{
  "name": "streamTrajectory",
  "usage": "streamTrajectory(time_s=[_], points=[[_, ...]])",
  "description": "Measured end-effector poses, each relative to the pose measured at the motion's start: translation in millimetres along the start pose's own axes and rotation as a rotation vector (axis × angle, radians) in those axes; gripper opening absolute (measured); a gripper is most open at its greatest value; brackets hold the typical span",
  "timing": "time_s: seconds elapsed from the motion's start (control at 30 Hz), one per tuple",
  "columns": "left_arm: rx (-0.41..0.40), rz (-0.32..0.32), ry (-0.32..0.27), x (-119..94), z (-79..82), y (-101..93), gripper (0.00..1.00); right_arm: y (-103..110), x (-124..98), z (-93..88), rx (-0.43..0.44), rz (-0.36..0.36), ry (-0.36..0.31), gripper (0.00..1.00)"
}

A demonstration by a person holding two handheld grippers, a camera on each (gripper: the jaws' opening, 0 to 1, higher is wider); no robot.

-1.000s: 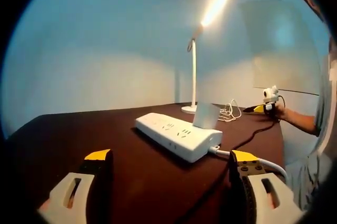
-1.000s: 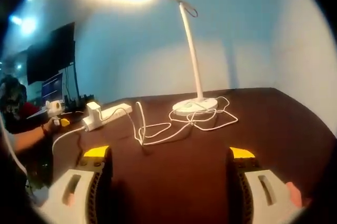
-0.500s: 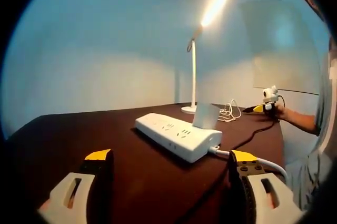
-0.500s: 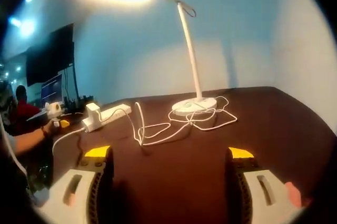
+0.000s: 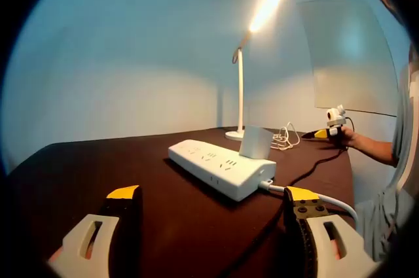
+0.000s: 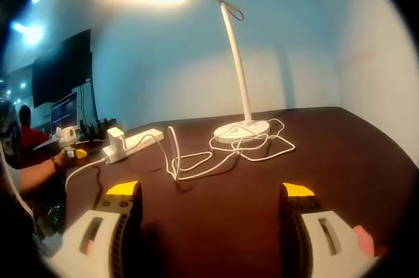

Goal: Insert the desk lamp plug into the socket, turn on the power strip switch, turn on the lamp switch, then turn off the lamp switch, turn off the power strip switch, and remove the plug from the socket.

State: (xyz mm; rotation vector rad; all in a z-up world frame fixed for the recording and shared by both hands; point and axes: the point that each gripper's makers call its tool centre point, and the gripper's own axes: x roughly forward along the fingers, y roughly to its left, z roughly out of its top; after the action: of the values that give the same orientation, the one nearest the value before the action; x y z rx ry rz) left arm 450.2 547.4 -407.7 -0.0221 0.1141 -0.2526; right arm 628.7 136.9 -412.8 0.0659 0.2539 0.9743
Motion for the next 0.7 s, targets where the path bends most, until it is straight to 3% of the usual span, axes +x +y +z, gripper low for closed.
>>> streamTrajectory(time_s=[0.7], points=[[0.004, 0.002, 0.005, 0.2, -1.5, 1.1, 0.84, 0.3, 0.6, -2.3, -0.007, 0.002, 0.007, 0.85]])
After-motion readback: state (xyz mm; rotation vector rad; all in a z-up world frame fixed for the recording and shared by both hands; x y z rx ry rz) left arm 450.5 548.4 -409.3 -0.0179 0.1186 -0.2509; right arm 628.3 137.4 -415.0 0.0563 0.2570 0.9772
